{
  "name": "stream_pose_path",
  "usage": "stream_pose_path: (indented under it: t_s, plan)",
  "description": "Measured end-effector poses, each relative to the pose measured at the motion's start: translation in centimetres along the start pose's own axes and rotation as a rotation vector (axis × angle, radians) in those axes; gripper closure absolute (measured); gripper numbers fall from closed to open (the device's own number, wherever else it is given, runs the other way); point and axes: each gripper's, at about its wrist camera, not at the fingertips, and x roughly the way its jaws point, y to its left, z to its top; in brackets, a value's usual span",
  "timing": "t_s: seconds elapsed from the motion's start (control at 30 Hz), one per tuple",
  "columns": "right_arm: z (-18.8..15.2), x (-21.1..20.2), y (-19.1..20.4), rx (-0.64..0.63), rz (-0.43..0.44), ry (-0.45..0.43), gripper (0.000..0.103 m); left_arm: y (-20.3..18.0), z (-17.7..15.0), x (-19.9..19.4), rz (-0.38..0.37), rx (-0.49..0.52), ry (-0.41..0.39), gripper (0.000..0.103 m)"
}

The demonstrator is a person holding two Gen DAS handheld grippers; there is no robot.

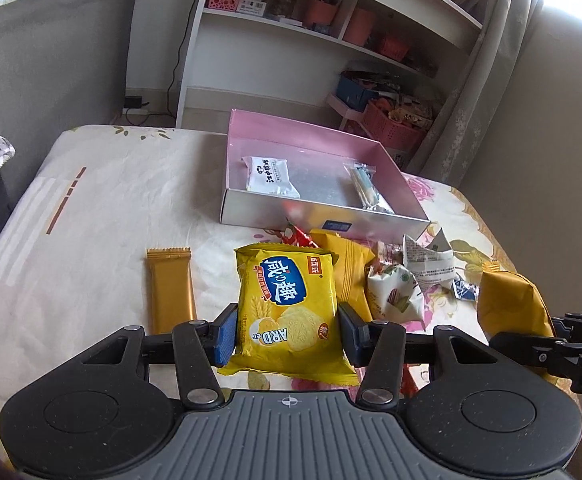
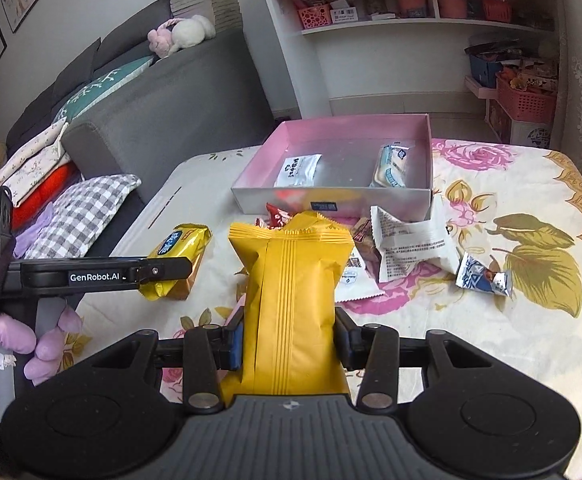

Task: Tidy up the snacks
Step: 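Lower both held packets into the pink box and open both grippers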

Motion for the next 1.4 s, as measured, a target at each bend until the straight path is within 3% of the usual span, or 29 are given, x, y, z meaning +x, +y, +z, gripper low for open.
stream_pose_path:
  t_s: [0.43, 0.8, 1.1, 1.4]
  plan:
    - [4.4, 1.2, -1.7, 0.111, -0.023, -0.060, 0.067, -1.5, 3.7, 1.6, -0.013, -0.028, -0.029, 0.054]
    - [7.6, 4.4, -3.6, 0.211, -0.058, -0.083, 0.067, -1.8, 6.4, 5.0, -0.006, -0.107, -0.044, 0.054]
    - [9.5, 6.9, -4.5, 0.265, -0.064, -0.120, 0.067, -2.7, 8.1, 7.9, 0.012, -0.106, -0.089, 0.054]
    - [10.9, 10.2, -6.1, 0.324, -0.034, -0.132, 0.067, -5.1, 9.3, 11.8, 0.033, 0.053, -0.099, 0.054]
